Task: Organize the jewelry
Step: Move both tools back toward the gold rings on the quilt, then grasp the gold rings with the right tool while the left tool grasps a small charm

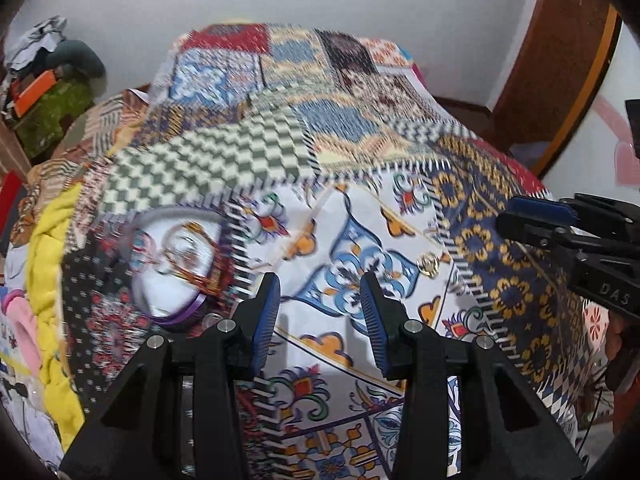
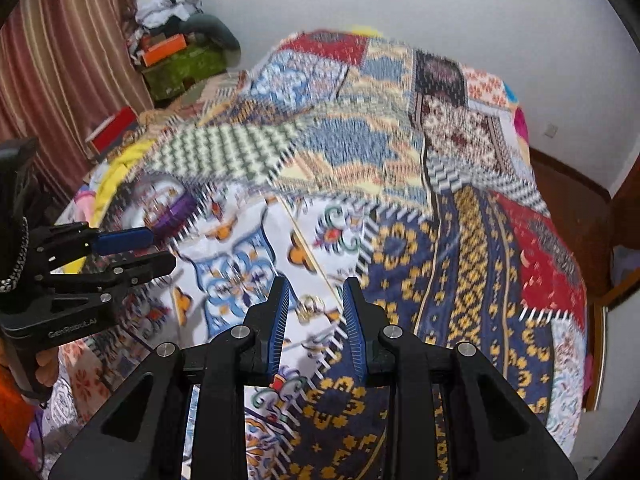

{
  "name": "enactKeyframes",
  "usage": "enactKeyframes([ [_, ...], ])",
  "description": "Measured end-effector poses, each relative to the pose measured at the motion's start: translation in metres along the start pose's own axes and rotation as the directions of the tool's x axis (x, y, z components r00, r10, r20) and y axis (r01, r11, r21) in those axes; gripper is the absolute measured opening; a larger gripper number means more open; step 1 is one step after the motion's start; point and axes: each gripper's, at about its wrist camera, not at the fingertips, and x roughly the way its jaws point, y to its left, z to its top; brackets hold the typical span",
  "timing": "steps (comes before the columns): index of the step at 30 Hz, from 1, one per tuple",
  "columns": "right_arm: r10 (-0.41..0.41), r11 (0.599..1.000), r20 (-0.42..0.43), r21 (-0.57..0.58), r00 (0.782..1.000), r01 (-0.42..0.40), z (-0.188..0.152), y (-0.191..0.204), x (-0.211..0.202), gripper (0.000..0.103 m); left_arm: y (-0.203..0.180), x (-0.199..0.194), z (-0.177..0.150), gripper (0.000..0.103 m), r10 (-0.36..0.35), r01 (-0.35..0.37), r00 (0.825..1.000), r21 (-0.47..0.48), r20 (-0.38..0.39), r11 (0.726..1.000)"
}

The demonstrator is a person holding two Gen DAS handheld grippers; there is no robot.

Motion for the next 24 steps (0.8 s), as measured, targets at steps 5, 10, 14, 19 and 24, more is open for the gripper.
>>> enactKeyframes([
  [5,0.001,1.000,-0.079,0.005,0.997,0.000,-0.013,-0.008,0.022,0.025,-0.012,0.026,-0.010,0.041,-0.022,0.024,0.998,0.036,-0.061,0.999],
  [10,0.005,1.000,-0.145,-0.016,0.989,-0.008,-0.020,-0.008,0.037,0.025,-0.016,0.044,-0.013,0.040,-0.034,0.038,0.995,0.042,-0.095,0.998],
  [14,0.019,0.999,-0.170,-0.034,0.985,-0.025,-0.021,-0.004,0.043,0.025,-0.014,0.053,-0.007,0.029,-0.055,0.057,0.994,0.017,-0.096,0.998],
  [19,0.036,0.998,-0.203,-0.049,0.979,-0.047,-0.021,0.000,0.055,0.025,-0.012,0.064,-0.001,0.025,-0.076,0.077,0.992,0.001,-0.104,0.997],
  [24,0.067,0.996,-0.220,-0.035,0.973,-0.076,-0.017,0.000,0.067,0.026,-0.012,0.073,0.000,0.022,-0.112,0.112,0.988,-0.007,-0.103,0.994],
])
